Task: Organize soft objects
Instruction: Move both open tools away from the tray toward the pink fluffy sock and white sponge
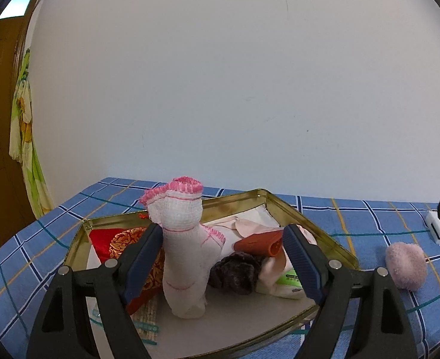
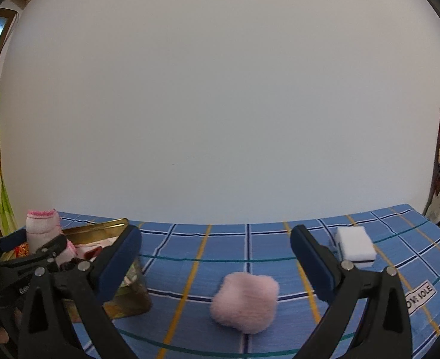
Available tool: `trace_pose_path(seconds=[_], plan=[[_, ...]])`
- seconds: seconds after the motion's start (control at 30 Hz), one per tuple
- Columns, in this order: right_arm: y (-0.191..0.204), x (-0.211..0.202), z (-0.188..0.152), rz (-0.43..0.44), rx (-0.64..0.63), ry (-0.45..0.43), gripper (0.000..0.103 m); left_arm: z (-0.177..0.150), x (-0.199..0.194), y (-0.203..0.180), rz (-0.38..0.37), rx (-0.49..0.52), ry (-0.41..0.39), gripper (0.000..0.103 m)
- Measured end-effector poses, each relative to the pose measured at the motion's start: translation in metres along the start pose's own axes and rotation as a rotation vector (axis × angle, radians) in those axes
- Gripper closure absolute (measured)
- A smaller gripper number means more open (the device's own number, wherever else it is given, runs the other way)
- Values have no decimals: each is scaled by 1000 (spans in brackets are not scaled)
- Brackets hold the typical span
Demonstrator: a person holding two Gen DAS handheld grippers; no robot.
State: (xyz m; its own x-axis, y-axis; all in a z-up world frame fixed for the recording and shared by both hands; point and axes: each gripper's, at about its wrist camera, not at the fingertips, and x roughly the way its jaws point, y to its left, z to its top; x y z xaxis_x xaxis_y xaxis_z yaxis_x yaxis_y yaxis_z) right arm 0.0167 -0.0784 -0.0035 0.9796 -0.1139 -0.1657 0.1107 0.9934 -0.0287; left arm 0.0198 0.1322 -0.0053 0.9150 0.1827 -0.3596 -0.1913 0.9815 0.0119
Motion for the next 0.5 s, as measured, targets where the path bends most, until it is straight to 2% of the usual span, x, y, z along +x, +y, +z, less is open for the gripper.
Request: trace_pose_path(seconds=[0.5], plan=[[-57, -21, 5, -68, 6, -13, 1, -7, -10, -29, -50, 41, 29, 19]])
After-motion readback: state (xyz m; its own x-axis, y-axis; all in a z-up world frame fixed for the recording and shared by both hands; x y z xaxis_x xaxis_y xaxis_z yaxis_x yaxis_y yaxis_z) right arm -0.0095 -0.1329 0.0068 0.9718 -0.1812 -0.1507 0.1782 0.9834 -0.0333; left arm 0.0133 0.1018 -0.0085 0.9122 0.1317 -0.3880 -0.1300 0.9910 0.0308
